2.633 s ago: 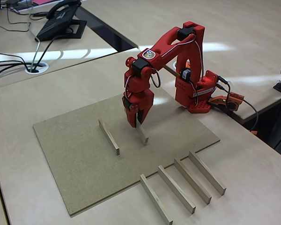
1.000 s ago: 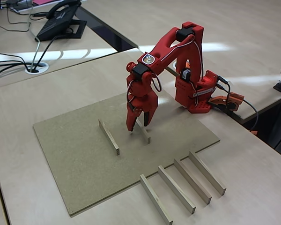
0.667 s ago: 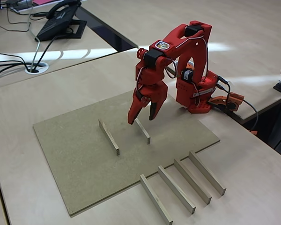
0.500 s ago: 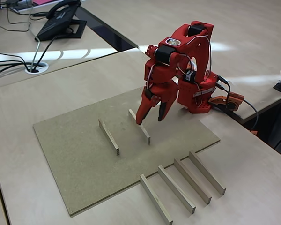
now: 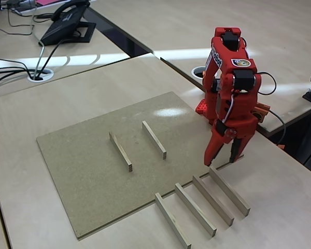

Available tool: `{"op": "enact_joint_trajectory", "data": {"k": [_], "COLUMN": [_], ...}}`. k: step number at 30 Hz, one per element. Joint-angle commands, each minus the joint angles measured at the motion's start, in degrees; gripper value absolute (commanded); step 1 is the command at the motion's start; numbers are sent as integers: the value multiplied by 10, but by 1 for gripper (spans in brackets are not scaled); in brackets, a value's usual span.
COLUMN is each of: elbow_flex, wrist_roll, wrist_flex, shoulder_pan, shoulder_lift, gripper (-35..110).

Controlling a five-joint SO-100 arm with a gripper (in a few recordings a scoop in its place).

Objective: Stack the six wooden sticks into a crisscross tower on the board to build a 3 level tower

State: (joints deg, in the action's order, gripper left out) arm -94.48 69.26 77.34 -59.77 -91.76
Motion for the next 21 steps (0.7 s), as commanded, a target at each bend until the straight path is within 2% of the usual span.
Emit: {"op": "enact_joint_trajectory", "data": {"k": [1, 10, 21], "elbow_flex": [7, 3, -22], "wrist_roll": [23, 9, -55], "wrist_flex": [-41, -78, -120], "shoulder_pan": [-28, -56, -30], "shoulder_lift": [8, 70, 115], "gripper": [30, 29, 29]}}
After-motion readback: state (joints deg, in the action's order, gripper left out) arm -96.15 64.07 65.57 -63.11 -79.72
